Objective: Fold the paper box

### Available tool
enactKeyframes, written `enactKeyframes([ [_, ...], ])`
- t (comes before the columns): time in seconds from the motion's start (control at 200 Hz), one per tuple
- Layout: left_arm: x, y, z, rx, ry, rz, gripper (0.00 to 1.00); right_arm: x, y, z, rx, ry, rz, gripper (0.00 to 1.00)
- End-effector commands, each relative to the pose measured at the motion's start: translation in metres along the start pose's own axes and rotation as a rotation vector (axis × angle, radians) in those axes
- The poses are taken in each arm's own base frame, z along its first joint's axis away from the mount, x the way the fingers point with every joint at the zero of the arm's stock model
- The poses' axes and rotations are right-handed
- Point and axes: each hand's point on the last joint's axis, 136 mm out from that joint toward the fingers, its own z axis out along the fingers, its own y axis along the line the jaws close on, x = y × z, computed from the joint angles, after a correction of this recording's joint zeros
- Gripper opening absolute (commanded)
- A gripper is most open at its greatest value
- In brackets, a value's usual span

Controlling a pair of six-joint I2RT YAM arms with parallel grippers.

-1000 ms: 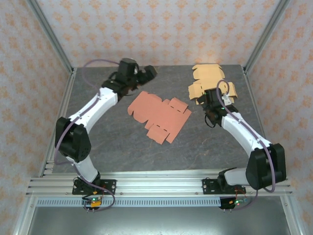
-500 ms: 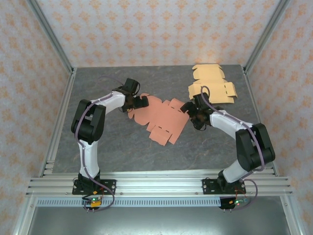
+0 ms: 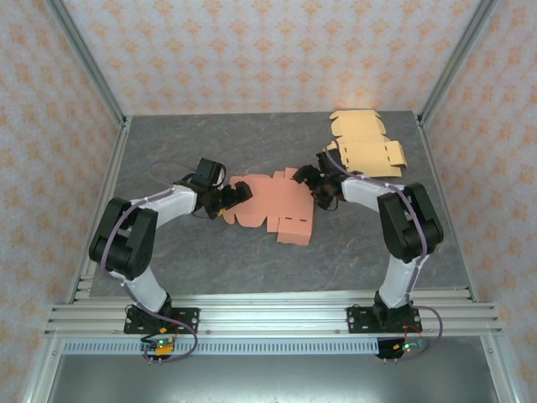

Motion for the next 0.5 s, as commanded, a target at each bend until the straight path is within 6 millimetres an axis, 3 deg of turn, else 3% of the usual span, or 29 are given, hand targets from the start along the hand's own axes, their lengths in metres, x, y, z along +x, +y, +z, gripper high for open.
enactKeyframes([
  [0.0,0.013,0.001,-0.021,-0.013,0.015,-0.002,1.00,-0.004,0.036,0.014,-0.040,-0.015,-0.098,0.94],
  [0.215,0.040,0.045,-0.030,-0.122,-0.007,-0.158,1.00,-0.025,0.062,0.022,0.003,-0.039,-0.261,0.94],
  [0.335,0.039,0.051,-0.045,-0.137,-0.067,-0.172,1.00,-0.031,0.070,0.008,0.038,-0.037,-0.382,0.95],
  [0.496,0.032,0.057,-0.072,-0.215,-0.119,-0.158,1.00,-0.025,0.064,-0.015,0.094,0.001,-0.501,0.96],
])
